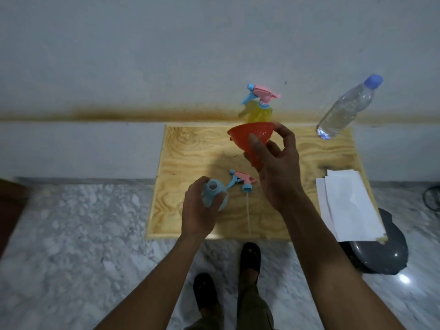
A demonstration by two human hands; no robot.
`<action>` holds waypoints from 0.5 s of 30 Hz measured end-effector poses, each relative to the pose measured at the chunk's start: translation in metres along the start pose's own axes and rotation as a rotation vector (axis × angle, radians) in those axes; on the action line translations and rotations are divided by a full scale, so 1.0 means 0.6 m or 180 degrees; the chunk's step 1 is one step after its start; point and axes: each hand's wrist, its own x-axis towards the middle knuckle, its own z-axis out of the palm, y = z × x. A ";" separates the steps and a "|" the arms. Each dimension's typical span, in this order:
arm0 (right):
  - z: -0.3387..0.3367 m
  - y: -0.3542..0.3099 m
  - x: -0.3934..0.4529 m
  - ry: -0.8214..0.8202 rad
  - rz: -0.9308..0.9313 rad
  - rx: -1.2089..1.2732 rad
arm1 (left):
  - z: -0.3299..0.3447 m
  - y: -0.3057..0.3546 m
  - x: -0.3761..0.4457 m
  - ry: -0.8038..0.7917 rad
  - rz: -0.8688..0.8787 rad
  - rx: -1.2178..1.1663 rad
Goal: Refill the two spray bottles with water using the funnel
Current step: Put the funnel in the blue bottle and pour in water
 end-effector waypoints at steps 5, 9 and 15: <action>0.009 0.061 -0.020 -0.0084 -0.0513 -0.0889 | -0.004 -0.012 -0.002 0.0037 0.0227 -0.0035; 0.002 0.113 -0.024 -0.0083 -0.0677 -0.1340 | -0.005 -0.028 0.003 0.0012 0.0265 -0.0077; 0.002 0.148 -0.028 -0.0231 -0.0860 -0.1744 | -0.004 -0.046 0.005 -0.0035 0.0287 -0.0248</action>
